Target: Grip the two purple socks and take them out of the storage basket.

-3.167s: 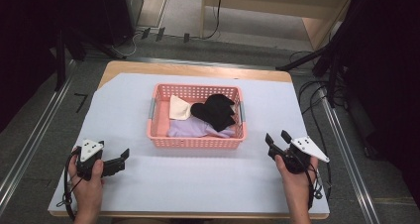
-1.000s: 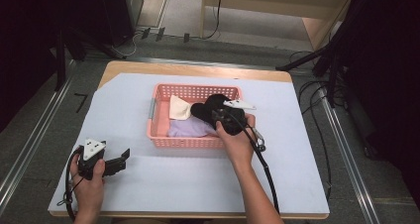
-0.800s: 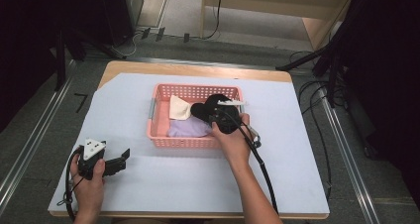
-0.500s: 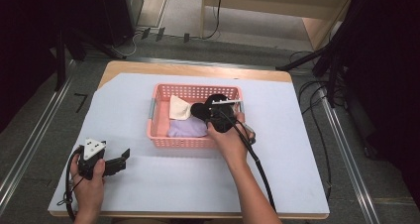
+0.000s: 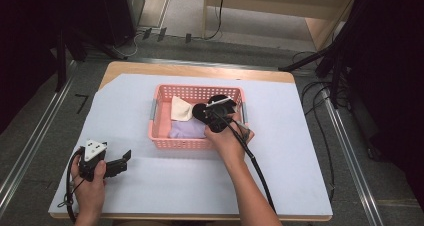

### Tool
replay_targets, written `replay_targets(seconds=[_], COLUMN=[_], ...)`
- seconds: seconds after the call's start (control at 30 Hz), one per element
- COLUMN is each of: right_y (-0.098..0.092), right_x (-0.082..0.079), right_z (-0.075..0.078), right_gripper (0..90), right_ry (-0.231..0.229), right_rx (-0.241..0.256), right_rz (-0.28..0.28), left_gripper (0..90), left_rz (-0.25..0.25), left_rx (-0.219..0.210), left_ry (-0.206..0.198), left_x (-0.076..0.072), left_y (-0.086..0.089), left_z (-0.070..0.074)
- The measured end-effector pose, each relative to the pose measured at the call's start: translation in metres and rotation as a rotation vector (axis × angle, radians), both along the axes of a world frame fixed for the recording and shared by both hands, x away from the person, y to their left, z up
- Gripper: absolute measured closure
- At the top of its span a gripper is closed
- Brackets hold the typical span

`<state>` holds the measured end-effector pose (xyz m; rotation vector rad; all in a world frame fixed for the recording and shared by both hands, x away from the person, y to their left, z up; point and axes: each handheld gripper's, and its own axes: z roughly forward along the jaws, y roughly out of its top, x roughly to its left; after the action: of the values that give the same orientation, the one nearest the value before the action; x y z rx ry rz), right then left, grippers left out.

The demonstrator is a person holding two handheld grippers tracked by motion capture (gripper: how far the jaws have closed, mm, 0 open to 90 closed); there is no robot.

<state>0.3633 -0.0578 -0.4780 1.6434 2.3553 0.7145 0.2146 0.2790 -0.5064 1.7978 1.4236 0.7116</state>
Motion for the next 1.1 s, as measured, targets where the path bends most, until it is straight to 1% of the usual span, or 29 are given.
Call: replay_targets(seconds=[0.07,0.1,0.13,0.17,0.2,0.23,0.33,0.37,0.4,0.43,0.47,0.5,0.53,0.57,0.6,0.63,0.67,0.7,0.73,0.77,0.8,0.83,0.87,0.9,0.97,1.0,1.03,1.07,1.1], right_y=[-0.004,-0.006,-0.009,-0.009,-0.011,-0.013,-0.017,-0.018,-0.021,-0.021,-0.022,-0.024,-0.027,-0.027,-0.028,-0.032,-0.034,-0.034,-0.036,-0.041,-0.041,-0.043,-0.045,-0.045,-0.048,-0.049,-0.051,-0.052,-0.053], right_x=[0.000,-0.001,-0.003,-0.003,-0.005,-0.007,-0.012,-0.014,-0.017,-0.017,-0.019,-0.021,-0.025,-0.025,-0.026,-0.029,-0.030,-0.030,-0.031,-0.030,-0.030,-0.029,-0.025,-0.025,-0.019,-0.018,-0.016,-0.015,-0.014], right_z=[0.002,0.004,0.008,0.008,0.011,0.014,0.022,0.025,0.031,0.031,0.033,0.037,0.043,0.043,0.046,0.052,0.054,0.054,0.056,0.059,0.059,0.059,0.054,0.054,0.047,0.043,0.040,0.038,0.036], right_gripper=[90.0,90.0,90.0,90.0,90.0,90.0,90.0,90.0,90.0,90.0,90.0,90.0,90.0,90.0,90.0,90.0,90.0,90.0,90.0,90.0,90.0,90.0,90.0,90.0,89.3,88.3,86.4,83.0,75.9], right_ry=[-0.013,-0.031,-0.061,-0.061,-0.082,-0.110,-0.198,-0.230,-0.291,-0.291,-0.320,-0.357,-0.416,-0.416,-0.432,-0.475,-0.486,-0.486,-0.489,-0.499,-0.499,-0.501,-0.504,-0.504,-0.502,-0.500,-0.500,-0.491,-0.483], right_rx=[0.037,0.061,0.107,0.107,0.132,0.158,0.199,0.226,0.283,0.283,0.294,0.308,0.350,0.350,0.370,0.430,0.462,0.462,0.489,0.537,0.537,0.518,0.406,0.406,0.299,0.263,0.242,0.241,0.258], right_rz=[0.005,0.004,0.003,0.003,-0.005,0.001,0.011,0.022,0.053,0.053,0.059,0.063,0.071,0.071,0.073,0.098,0.105,0.105,0.110,0.101,0.101,0.092,0.010,0.010,-0.050,-0.067,-0.072,-0.068,-0.062], left_gripper=[13.7,13.7,13.7,13.7,13.7,13.7,13.7,13.7,13.7,13.7,13.7,13.7,13.6,13.6,13.7,13.7,13.7,13.7,13.7,13.7,13.7,13.7,13.7,13.7,13.6,13.7,13.7,13.7,13.7], left_rz=[0.000,0.001,0.001,0.000,0.000,0.001,0.001,0.001,0.002,0.002,0.003,0.003,0.003,0.004,0.003,0.004,0.004,0.004,0.005,0.005,0.005,0.005,0.005,0.004,0.004,0.003,0.004,0.004,0.004], left_rx=[-0.001,-0.002,-0.002,-0.002,-0.001,-0.002,-0.001,-0.002,-0.003,-0.003,-0.003,-0.004,-0.002,-0.003,-0.003,-0.004,-0.004,-0.004,-0.004,-0.003,-0.003,-0.004,-0.004,-0.004,-0.005,-0.006,-0.006,-0.006,-0.005], left_ry=[0.000,-0.001,0.000,0.001,0.002,0.002,0.002,0.002,0.002,0.002,0.002,0.002,0.003,0.001,0.002,0.001,0.001,0.002,0.001,0.002,0.002,0.001,0.001,0.001,0.001,0.002,0.002,0.002,0.002], left_x=[0.000,0.000,0.000,0.000,0.000,0.000,0.000,0.000,0.000,0.000,0.000,0.000,0.000,0.000,0.000,0.000,0.000,0.000,0.000,0.000,0.000,0.000,0.000,0.000,0.000,0.000,0.000,0.000,0.000], left_y=[0.000,0.000,0.000,0.000,0.000,0.000,0.000,0.000,0.000,0.000,0.000,0.000,0.000,0.000,0.000,0.000,0.000,0.000,0.000,0.000,0.000,0.000,0.000,0.000,0.000,0.000,0.000,0.000,0.000], left_z=[0.000,0.000,0.000,0.000,0.000,0.000,0.000,0.000,0.000,0.000,0.000,0.000,0.000,0.000,0.000,0.000,0.000,0.000,0.000,0.000,0.000,0.000,0.000,0.000,0.000,0.000,0.000,0.000,0.000])
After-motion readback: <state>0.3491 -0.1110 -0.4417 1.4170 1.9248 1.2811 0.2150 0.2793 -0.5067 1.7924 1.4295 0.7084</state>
